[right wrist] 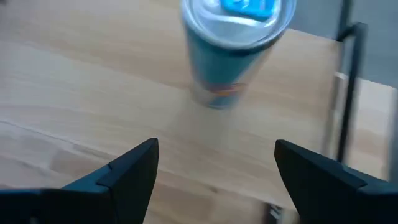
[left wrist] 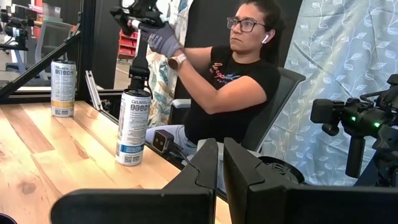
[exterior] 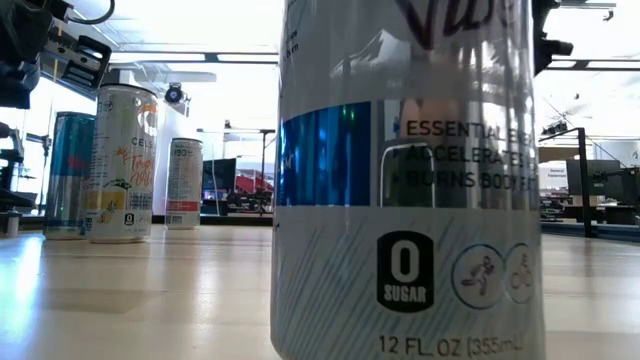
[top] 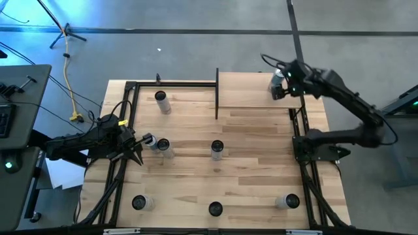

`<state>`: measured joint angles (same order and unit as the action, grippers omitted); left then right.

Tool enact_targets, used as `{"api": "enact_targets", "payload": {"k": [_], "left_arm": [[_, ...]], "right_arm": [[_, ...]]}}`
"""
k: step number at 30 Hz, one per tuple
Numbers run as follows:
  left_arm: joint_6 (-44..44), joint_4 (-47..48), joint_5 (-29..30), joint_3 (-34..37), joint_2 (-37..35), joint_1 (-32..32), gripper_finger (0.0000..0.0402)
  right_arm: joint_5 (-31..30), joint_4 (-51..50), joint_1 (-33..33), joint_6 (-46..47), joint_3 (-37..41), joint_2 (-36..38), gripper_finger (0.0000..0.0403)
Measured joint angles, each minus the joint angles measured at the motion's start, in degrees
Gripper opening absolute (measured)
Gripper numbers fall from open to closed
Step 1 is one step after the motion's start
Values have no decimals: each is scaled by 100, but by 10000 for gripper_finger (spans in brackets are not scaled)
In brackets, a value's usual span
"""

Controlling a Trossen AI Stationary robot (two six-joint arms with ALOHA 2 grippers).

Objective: Place canned beverage on shelf
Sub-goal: Put the right blue soda can on the shelf

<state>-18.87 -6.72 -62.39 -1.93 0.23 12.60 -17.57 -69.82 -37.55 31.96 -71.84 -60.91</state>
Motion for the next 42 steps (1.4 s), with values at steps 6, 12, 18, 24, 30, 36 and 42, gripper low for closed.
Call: {"api": "enact_targets", "payload": {"k": [6,12,18,24,30,36,42], "left_arm": [[0,1,0,0,1,0,3],[0,1,0,0,1,0,3],[0,1,0,0,0,0,3],[0,2,0,0,0,0,3],[0,2,0,0,0,1,3],[0,0,0,0,0,1,3],[0,0,0,0,0,0,3]], "right_arm": [[-843,1789,342,-40,1413,834,307],[-1289,2758,366,-353,1998,1006,307],[-1751,3158,359,-404,2069,881,307],[-1888,3412,284,-397,2071,693,307],[-1890,3580,117,-395,2071,478,307],[-1910,3680,115,-395,2071,440,306],[-1907,3757,115,-494,2071,438,267]]}}
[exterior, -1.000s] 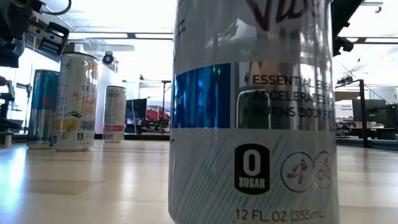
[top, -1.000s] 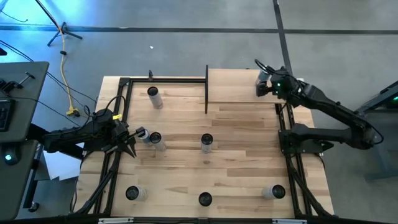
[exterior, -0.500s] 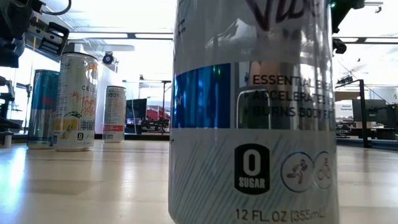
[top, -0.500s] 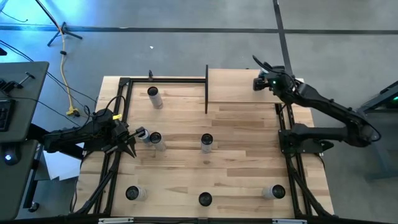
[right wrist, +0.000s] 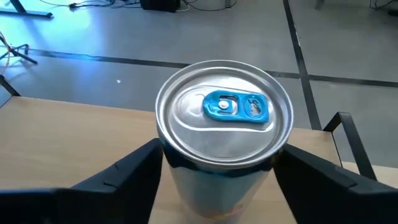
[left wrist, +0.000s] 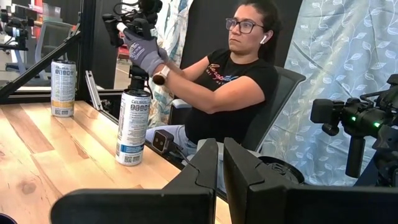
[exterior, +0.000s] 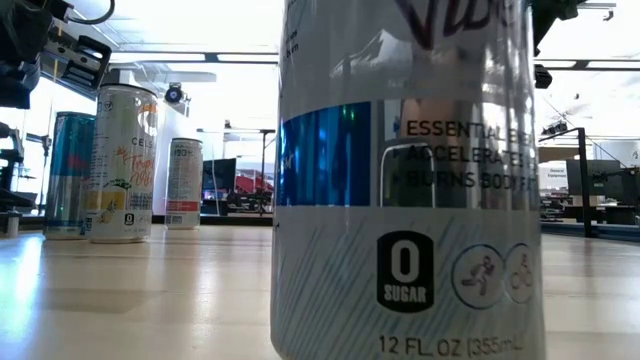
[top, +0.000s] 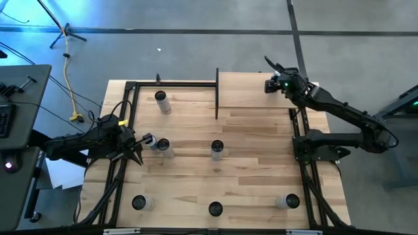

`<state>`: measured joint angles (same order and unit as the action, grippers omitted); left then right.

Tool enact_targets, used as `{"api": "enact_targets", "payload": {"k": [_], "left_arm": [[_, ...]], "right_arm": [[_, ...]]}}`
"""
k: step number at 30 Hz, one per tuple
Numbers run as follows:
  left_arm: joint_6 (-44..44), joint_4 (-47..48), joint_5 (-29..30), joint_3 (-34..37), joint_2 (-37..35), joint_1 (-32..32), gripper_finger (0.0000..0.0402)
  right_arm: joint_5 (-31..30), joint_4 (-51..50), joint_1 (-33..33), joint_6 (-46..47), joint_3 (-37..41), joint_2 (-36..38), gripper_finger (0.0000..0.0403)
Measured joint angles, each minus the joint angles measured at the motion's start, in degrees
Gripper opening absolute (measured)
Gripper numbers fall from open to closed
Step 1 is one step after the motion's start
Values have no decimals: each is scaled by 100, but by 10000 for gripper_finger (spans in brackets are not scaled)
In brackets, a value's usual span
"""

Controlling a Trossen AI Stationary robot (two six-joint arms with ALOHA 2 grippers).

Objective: Place canned beverage on shelf
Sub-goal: Put the right blue soda can on the shelf

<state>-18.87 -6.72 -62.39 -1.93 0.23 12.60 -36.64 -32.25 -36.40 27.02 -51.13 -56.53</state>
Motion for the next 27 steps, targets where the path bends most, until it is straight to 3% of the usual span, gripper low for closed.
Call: {"api": "enact_targets", "payload": {"k": [7,14,27], "left_arm": [[0,1,0,0,1,1,3],[0,2,0,0,2,0,3],[0,1,0,0,2,0,3]], "right_arm": [[-30,-3,1,19,0,0,208],[-516,-195,-25,123,0,19,207],[-381,22,-770,248,-2,83,207]]}}
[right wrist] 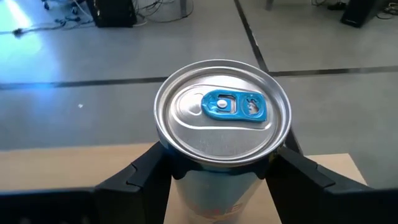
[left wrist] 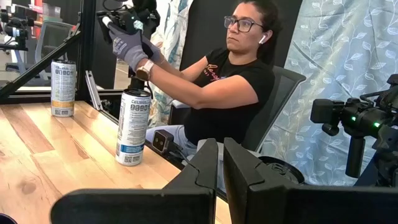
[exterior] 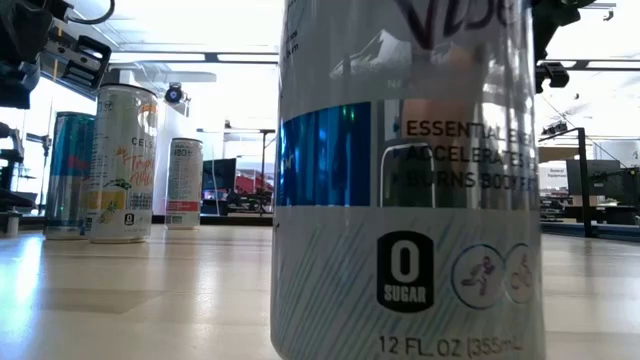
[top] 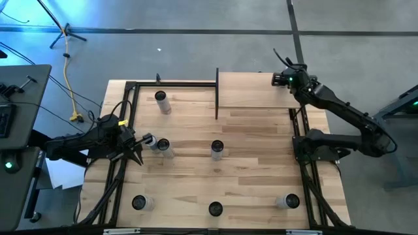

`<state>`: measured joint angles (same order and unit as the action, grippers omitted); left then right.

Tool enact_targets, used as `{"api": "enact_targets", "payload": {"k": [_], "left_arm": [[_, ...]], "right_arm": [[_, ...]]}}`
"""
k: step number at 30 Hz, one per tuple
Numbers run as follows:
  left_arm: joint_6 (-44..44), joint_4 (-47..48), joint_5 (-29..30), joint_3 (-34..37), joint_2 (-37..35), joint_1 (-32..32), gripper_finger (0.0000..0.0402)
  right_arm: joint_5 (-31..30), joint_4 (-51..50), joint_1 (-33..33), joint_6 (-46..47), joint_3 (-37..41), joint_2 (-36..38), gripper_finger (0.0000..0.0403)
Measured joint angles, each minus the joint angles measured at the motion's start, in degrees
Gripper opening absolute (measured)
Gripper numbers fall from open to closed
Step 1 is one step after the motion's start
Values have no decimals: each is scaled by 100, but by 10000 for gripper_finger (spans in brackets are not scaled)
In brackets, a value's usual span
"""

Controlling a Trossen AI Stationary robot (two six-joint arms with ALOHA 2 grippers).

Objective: Place canned beverage on shelf
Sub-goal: Put the right blue soda can on the shelf

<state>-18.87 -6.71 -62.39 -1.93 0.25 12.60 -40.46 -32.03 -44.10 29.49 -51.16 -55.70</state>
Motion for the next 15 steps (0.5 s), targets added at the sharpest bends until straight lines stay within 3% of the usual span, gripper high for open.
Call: {"api": "enact_targets", "payload": {"k": [15], "left_arm": [[0,1,0,0,-2,0,3]], "right_arm": [[-402,191,-113,166,-9,-254,207]]}}
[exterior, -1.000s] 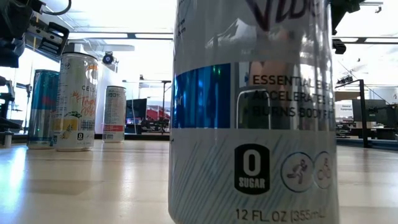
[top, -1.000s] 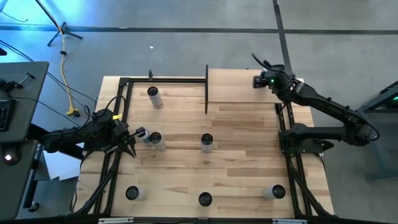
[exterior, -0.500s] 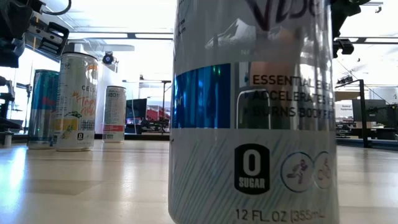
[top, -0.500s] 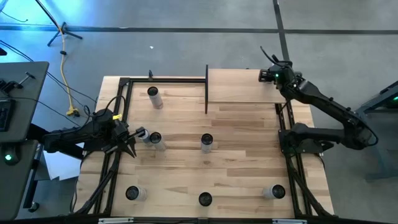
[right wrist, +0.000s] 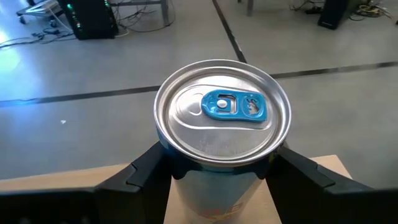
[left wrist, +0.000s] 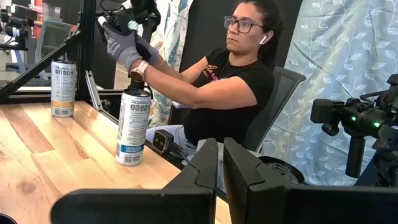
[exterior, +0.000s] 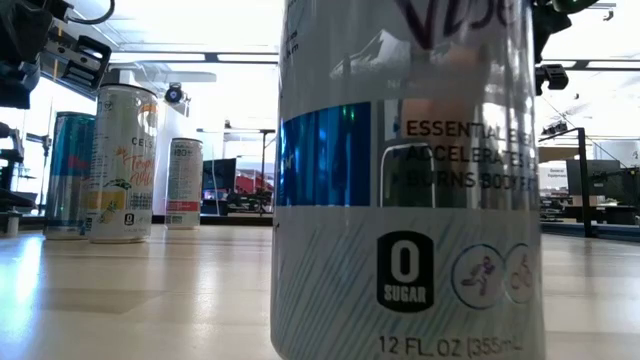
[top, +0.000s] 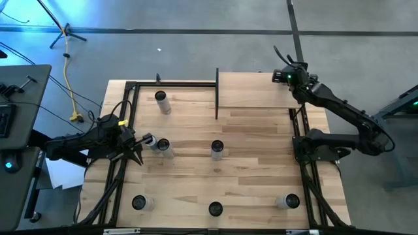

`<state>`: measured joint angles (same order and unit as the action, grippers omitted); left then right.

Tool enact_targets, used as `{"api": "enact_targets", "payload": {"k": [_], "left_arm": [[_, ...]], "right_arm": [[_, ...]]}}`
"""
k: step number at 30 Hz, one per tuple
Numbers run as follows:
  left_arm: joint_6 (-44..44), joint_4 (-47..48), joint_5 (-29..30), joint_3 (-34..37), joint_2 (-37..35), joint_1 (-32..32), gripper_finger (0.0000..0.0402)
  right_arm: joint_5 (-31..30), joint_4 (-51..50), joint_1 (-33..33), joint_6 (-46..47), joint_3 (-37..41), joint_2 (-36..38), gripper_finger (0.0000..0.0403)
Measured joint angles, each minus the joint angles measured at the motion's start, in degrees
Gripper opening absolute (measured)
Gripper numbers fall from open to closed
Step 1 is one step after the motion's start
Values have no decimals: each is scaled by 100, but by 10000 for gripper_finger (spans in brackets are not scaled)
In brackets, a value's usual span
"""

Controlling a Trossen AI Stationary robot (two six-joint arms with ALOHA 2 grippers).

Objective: Place canned beverage on shelf
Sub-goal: Put the right blue soda can on the shelf

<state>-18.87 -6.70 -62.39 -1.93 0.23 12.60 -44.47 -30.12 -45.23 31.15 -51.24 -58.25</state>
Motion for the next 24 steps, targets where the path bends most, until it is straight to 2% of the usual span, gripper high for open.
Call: {"api": "enact_targets", "payload": {"k": [11,24], "left_arm": [[0,-2,0,0,0,1,3],[0,0,0,0,0,0,3]], "right_arm": [[-304,74,0,206,0,-183,211],[-207,60,0,324,-2,-183,213]]}}
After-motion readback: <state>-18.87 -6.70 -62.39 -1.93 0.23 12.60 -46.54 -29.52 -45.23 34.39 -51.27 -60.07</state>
